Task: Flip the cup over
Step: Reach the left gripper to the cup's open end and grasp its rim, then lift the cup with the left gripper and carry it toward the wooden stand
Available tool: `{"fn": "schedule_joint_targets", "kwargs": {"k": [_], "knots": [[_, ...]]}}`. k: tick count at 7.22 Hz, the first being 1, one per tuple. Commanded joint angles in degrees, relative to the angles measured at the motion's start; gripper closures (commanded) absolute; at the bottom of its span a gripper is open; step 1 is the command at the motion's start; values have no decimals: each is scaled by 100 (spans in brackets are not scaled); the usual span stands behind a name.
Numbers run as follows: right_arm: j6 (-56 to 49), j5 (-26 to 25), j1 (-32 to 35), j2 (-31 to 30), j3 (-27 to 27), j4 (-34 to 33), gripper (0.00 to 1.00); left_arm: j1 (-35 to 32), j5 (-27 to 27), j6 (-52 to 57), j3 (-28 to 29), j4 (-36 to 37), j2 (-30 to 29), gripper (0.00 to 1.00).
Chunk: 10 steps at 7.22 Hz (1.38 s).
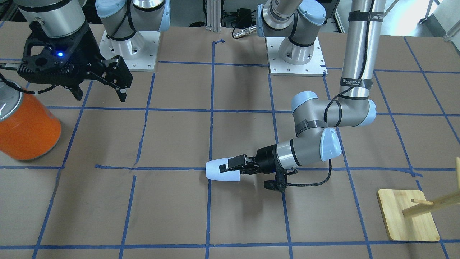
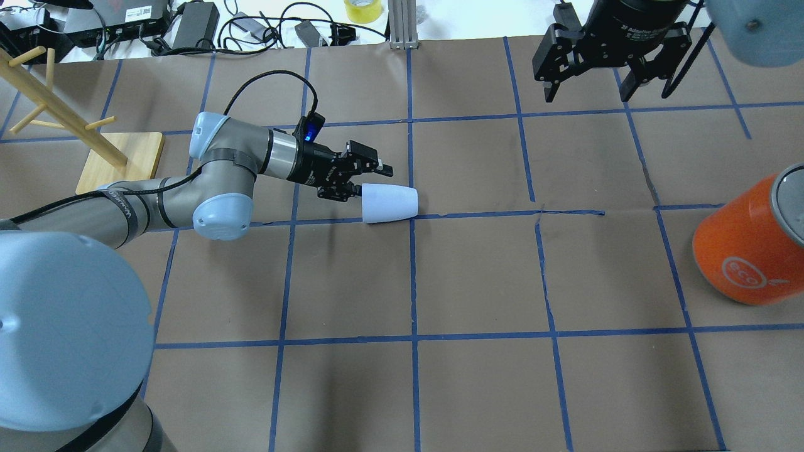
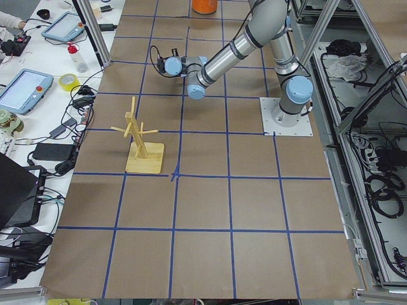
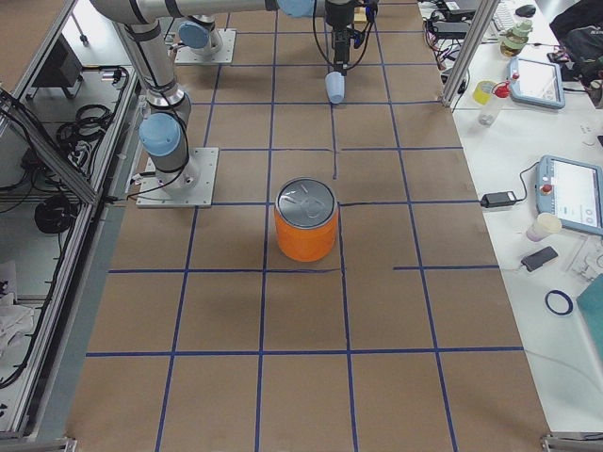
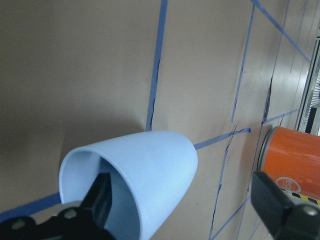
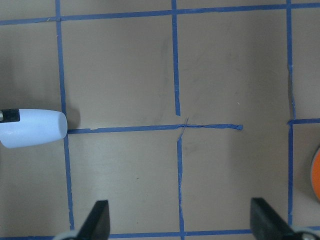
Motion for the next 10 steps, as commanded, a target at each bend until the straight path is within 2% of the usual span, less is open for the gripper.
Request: {"fn": "schedule_joint_targets", "kwargs": {"k": [1, 4, 6, 8, 9, 10], "knots": [[-10, -11, 0, -13, 3, 3, 0, -1, -99, -18, 11, 4, -38, 53], [-10, -2, 0, -4, 3, 12, 0, -1, -20, -35, 20, 4, -12, 96], [-10, -2, 0, -4, 3, 12, 0, 8, 15, -532, 107, 22, 146, 100], [-10, 7, 0, -4, 3, 12, 0, -61, 845, -1471, 597, 22, 304, 100], [-10, 7, 0, -4, 3, 12, 0, -97, 911, -1764, 765, -39, 470, 100], [-10, 7, 0, -4, 3, 12, 0, -80, 1277, -1784, 837, -66, 620, 100]]}}
